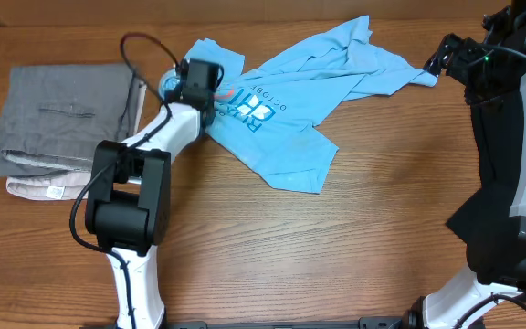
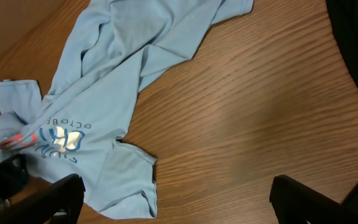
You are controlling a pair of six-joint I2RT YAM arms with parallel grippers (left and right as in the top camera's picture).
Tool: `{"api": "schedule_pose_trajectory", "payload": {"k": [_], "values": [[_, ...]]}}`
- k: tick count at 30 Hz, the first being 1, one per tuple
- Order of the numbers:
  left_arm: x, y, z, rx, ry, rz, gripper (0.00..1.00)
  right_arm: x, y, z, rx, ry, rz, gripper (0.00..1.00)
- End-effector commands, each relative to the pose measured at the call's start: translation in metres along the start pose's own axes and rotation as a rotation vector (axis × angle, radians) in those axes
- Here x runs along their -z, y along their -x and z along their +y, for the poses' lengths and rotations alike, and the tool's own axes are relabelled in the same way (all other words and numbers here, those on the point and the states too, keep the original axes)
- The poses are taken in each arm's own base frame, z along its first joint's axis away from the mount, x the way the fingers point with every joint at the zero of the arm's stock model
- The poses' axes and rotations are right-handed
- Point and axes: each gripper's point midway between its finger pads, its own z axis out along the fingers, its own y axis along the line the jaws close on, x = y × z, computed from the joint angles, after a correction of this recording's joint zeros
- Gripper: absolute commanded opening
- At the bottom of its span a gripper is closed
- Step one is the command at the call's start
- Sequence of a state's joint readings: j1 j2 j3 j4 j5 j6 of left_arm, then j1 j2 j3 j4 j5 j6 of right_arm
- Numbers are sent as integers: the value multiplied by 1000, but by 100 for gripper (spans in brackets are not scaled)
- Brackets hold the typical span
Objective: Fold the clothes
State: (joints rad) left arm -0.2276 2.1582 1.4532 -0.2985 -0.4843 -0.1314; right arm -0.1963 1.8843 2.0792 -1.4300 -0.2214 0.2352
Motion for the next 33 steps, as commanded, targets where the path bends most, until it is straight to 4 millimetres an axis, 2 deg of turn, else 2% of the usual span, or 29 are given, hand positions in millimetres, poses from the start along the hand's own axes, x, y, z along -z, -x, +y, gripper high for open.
{"api": "schedule_pose_trajectory", "payload": {"k": [1, 2, 4, 5, 6, 9, 11, 13, 17, 19, 21, 24, 28, 33], "values": [[93, 92, -4, -39, -23, -188, 66, 2, 1, 1, 1, 6, -8, 100], [115, 97, -14, -36, -81, -190, 65, 2, 1, 1, 0, 6, -8, 100], [154, 95, -37, -57, -213, -163, 64, 2, 1, 1, 0, 6, -7, 100], [170, 88, -49, -84, -278, -142, 66, 2, 1, 1, 1, 6, -8, 100], [194, 73, -69, -134, -381, -101, 74, 2, 1, 1, 0, 6, -7, 100], [225, 34, -106, -238, -524, -3, 81, 2, 1, 1, 0, 6, -7, 100], [233, 9, -125, -301, -562, 51, 82, 2, 1, 1, 0, 6, -8, 100], [235, -13, -143, -379, -579, 81, 82, 2, 1, 1, 1, 6, -8, 100], [223, -57, -182, -586, -602, 107, 82, 2, 1, 1, 0, 6, -7, 100], [212, -76, -196, -692, -605, 130, 79, 2, 1, 1, 0, 6, -8, 100], [201, -93, -206, -771, -606, 155, 72, 2, 1, 1, 1, 6, -8, 100], [188, -108, -215, -842, -611, 172, 72, 2, 1, 1, 1, 6, -8, 100], [188, -123, -231, -950, -721, 172, 73, 2, 1, 1, 1, 6, -7, 100], [189, -125, -235, -977, -750, 161, 78, 2, 1, 1, 1, 6, -8, 100]]}}
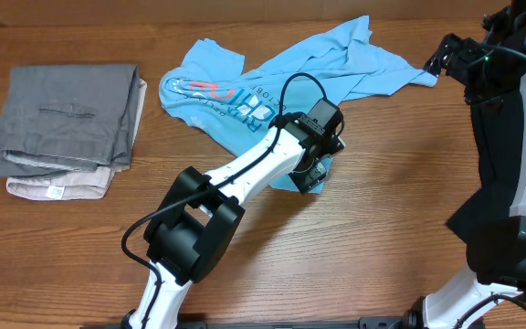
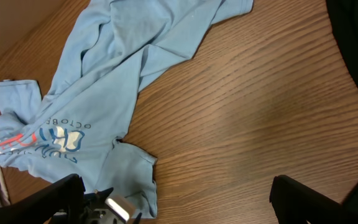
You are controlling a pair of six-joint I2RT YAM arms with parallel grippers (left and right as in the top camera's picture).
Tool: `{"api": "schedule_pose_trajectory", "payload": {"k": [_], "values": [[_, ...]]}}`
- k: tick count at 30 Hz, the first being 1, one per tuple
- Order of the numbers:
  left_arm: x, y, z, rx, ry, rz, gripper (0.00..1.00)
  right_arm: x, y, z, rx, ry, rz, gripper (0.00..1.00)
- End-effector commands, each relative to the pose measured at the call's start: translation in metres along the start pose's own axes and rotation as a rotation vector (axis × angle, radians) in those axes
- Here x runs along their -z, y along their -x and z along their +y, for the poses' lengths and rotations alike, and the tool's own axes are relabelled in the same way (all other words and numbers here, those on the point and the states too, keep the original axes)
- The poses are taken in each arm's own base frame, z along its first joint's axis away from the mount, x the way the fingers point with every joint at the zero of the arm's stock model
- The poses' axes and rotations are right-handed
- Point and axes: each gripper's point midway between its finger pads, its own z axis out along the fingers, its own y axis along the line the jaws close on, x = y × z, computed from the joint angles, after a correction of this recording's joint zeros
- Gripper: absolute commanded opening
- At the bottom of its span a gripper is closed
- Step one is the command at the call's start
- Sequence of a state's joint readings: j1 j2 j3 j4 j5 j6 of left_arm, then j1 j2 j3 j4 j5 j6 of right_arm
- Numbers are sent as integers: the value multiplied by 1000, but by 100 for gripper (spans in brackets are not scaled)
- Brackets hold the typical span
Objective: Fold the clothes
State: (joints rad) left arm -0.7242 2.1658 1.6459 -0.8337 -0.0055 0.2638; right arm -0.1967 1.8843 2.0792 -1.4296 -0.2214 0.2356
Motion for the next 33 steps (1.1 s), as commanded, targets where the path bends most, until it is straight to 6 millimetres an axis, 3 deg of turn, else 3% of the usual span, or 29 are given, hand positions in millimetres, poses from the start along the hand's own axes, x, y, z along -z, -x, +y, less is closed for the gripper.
{"api": "schedule_pose_trajectory", "payload": {"k": [1, 6, 15, 21, 33], "values": [[0, 6, -7, -82, -53, -28, 79, 2, 1, 2, 1, 6, -7, 100], [0, 8, -20, -155, -128, -51, 81, 2, 1, 2, 1, 6, -7, 100], [-2, 11, -14, -147, -120, -70, 88, 2, 1, 2, 1, 6, -7, 100], [-12, 5, -20, -143, -162, -50, 88, 2, 1, 2, 1, 6, -7, 100], [-19, 4, -21, -143, -161, -58, 78, 2, 1, 2, 1, 6, -7, 100]]}}
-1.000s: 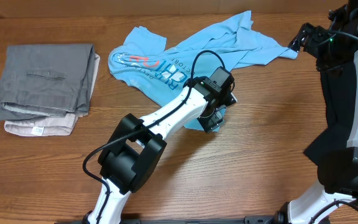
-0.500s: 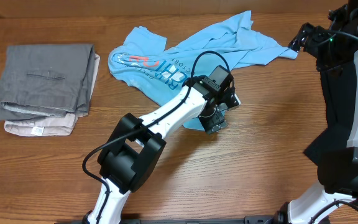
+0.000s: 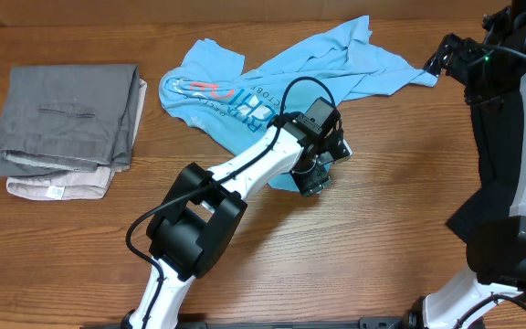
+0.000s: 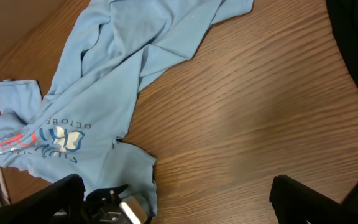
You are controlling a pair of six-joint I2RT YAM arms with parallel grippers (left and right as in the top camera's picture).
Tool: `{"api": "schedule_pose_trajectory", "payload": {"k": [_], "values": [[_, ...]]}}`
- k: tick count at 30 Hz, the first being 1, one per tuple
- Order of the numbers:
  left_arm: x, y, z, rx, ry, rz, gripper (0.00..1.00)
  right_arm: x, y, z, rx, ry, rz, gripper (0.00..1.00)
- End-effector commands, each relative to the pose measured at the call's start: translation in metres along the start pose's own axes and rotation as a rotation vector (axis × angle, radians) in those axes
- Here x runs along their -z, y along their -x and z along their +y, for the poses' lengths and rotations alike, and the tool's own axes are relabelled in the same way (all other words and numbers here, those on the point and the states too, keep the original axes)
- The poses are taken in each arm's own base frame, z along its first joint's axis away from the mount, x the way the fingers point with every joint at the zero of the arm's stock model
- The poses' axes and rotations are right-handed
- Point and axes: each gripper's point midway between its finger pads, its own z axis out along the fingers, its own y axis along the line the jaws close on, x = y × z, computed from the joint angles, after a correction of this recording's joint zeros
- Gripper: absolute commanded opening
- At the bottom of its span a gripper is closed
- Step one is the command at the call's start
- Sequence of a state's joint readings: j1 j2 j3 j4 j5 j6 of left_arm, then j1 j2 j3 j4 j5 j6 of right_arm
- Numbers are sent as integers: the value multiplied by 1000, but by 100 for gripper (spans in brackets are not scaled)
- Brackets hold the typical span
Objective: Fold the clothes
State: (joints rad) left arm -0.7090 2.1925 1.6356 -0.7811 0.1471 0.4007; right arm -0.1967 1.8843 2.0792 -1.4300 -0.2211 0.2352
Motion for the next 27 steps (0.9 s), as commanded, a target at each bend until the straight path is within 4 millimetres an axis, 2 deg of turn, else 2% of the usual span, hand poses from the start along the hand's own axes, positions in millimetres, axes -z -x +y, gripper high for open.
{"api": "schedule_pose_trajectory", "payload": {"k": [1, 6, 11, 20, 23, 25, 27], "values": [[-9, -6, -3, -19, -26, 6, 78, 2, 1, 2, 1, 7, -8, 100], [-12, -10, -4, -14, -30, 14, 75, 2, 1, 2, 1, 7, -7, 100], [-12, -10, -5, 13, -31, 17, 52, 2, 1, 2, 1, 7, -8, 100], [-12, -12, -5, 26, -33, 23, 36, 2, 1, 2, 1, 7, -8, 100], [-12, -13, -6, 31, -36, 30, 35, 2, 1, 2, 1, 7, -8, 100], [-12, -16, -8, 33, -41, 42, 38, 2, 1, 2, 1, 7, -8, 100], [-13, -20, -10, 37, -54, 52, 47, 2, 1, 2, 1, 7, -7, 100]]}}
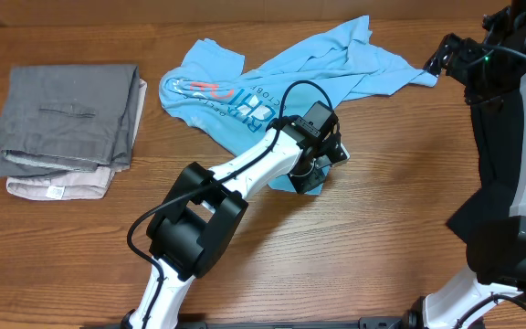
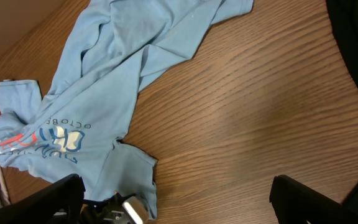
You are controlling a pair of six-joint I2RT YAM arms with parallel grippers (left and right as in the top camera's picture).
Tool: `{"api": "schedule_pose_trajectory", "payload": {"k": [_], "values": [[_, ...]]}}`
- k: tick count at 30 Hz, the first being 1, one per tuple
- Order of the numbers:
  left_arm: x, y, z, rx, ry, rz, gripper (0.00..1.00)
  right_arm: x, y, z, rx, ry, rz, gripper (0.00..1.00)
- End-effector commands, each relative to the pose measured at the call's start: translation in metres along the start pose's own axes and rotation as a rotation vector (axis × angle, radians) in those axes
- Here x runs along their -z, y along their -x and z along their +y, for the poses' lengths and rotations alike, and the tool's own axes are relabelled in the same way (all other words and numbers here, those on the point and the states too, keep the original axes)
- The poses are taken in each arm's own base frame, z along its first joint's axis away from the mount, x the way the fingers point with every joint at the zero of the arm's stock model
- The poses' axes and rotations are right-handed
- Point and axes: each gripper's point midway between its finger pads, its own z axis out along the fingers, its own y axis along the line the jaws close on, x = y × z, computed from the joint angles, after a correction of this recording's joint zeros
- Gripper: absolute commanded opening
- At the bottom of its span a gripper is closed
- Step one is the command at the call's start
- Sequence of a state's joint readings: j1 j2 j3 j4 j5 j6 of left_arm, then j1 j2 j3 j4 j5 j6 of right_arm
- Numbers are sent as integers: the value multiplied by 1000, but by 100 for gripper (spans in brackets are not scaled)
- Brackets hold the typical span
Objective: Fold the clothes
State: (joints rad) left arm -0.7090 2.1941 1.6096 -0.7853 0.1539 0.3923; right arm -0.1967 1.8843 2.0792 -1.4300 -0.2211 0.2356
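Note:
A light blue T-shirt [image 1: 281, 78] with a printed chest lies crumpled across the far middle of the table; the right wrist view shows the T-shirt [image 2: 110, 81] too. My left gripper [image 1: 313, 172] is down on its near hem corner, the fingers hidden by the wrist, so its state is unclear. In the right wrist view the left gripper [image 2: 124, 210] sits at that hem's edge. My right gripper [image 1: 444, 57] hovers high by the shirt's far right tip; in its own view the right gripper [image 2: 176, 190] stands wide open over bare wood, holding nothing.
A folded grey garment [image 1: 67, 114] lies at the left on top of a pale folded one [image 1: 57, 187]. The left arm [image 1: 236, 178] stretches diagonally over the table's middle. The right arm's black base [image 1: 510, 210] stands along the right edge.
My left gripper has shifted slightly back and left at the shirt's near hem corner. The shirt looks unchanged, and the right arm has not moved.
First my left gripper was at the shirt's left sleeve near the grey pile. Then it stood at the shirt's near hem corner, with the left side of the shirt spread out. It has stayed at that corner with small shifts; the right gripper stayed open and still.

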Motion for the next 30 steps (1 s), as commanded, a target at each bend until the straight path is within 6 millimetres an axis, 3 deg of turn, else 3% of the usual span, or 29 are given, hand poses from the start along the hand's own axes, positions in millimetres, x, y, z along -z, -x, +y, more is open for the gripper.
{"api": "schedule_pose_trajectory", "payload": {"k": [1, 3, 6, 12, 15, 22, 30], "values": [[-7, -11, -6, 29, -38, 31, 51, 2, 1, 2, 2, 7, -8, 100], [-8, -14, -8, 33, -42, 41, 58, 2, 1, 2, 2, 7, -8, 100], [-9, -14, -8, 33, -41, 41, 58, 2, 1, 2, 2, 7, -8, 100], [-9, -14, -8, 34, -42, 42, 38, 2, 1, 2, 1, 7, -7, 100], [-9, -14, -8, 34, -42, 42, 33, 2, 1, 2, 2, 7, -8, 100], [-8, -18, -10, 38, -49, 59, 4, 2, 1, 2, 1, 7, -7, 100], [-3, -24, -13, 122, -56, 89, 4, 2, 1, 2, 1, 7, -7, 100]]}}
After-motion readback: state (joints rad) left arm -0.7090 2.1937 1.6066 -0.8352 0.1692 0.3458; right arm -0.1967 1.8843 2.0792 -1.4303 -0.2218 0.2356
